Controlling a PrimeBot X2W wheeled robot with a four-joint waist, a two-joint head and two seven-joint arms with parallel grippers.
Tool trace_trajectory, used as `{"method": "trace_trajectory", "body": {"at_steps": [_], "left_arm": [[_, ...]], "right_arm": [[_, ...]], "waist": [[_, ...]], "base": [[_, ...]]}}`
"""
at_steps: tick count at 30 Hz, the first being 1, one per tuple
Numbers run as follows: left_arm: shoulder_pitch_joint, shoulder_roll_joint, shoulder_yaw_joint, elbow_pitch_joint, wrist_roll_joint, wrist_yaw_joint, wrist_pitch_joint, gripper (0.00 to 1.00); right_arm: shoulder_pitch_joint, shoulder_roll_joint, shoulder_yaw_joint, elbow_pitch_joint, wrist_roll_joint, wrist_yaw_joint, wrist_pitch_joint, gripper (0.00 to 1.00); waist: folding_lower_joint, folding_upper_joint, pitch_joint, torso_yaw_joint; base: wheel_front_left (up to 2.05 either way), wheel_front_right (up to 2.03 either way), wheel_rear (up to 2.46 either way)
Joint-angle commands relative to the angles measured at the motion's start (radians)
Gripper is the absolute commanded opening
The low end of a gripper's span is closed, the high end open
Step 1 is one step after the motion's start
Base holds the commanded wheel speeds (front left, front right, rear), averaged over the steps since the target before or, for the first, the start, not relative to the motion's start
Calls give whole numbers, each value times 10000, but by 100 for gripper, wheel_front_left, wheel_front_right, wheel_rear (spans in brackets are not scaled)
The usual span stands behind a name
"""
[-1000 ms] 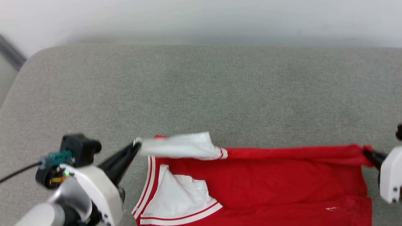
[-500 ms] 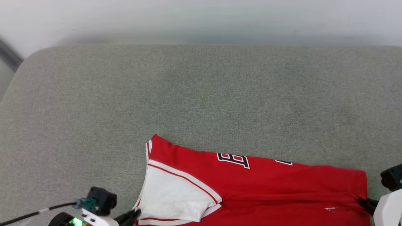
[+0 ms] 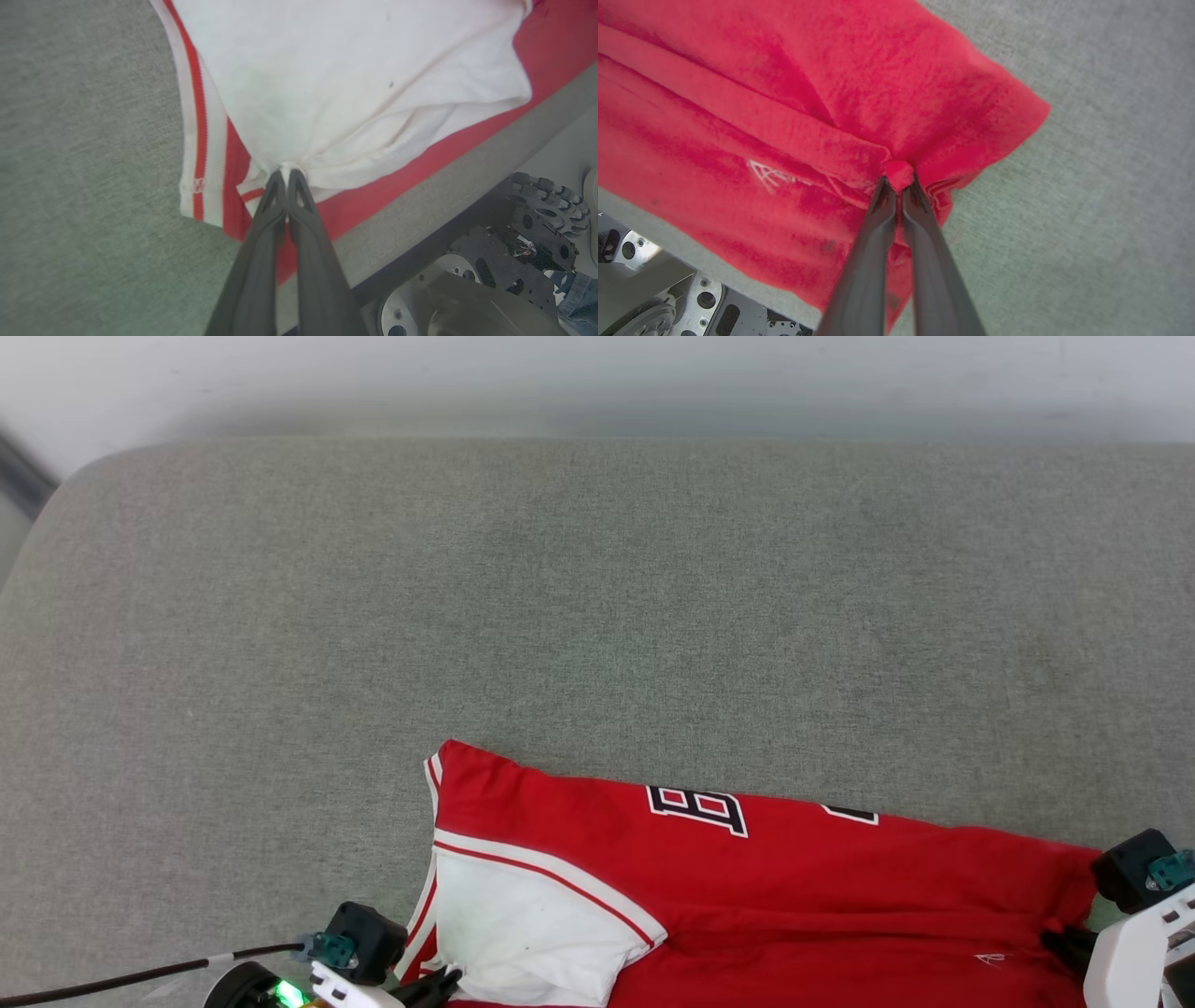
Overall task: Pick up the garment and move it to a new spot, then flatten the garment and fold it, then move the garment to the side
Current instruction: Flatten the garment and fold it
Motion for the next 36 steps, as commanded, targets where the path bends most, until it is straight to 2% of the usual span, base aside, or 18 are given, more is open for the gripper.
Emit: {"method": "trace_trajectory", "body": {"at_steps": [1, 2, 6, 11, 14, 19, 23, 28, 31, 36], "left_arm": [[-62, -201, -84, 236, -11, -47, -38, 88], [-89, -238, -107, 321, -22, -80, -71, 100], [-41, -288, -37, 573, -22, -87, -392, 100], [133, -322, 407, 392, -244, 45, -1161, 100], [158, -292, 937, 218, -236, 297, -2038, 100], [337, -294, 1802, -91, -89, 816, -3677, 100], [578, -731, 2571, -276, -131, 1413, -4986, 100], [882, -1282, 3454, -734, 625, 1766, -5427, 100], [1053, -1784, 4251, -1469, 1830, 1654, -5442, 100], [1475, -2650, 5354, -2322, 3358, 923, -5438, 100]], "right_arm": [[-53, 80, 210, 191, 40, -4, -103, 100], [-71, 73, 282, 239, 37, -4, -168, 100], [-64, 30, 514, 293, 272, -2, -369, 100], [-253, 38, 108, 111, 718, -4, -505, 100], [-325, 111, -510, -112, 1008, -4, -569, 100], [30, 333, -2002, -258, 999, -4, -14, 100], [482, 1196, -3592, -47, 521, -2, 511, 100], [1127, 2601, -4939, -304, -41, -2, 1050, 100], [1427, 3374, -5552, -525, -224, -2, 1248, 100], [1707, 4335, -6261, -443, -524, -2, 1388, 100]], "waist": [[1, -1, -29, 7], [1, -1, -66, 10], [1, -1, -404, -6], [1, -1, -941, -79], [1, -1, -1166, -105], [1, -1, -1413, -127], [1, -1, -1568, -87], [1, -1, -1496, -5], [1, -1, -1387, 80], [1, -1, -1239, 225]], "base": [[0, 0, 0], [0, 0, 0], [0, 0, 0], [0, 0, 0], [0, 0, 0], [0, 0, 0], [0, 0, 0], [0, 0, 0], [0, 0, 0], [0, 0, 0]]}}
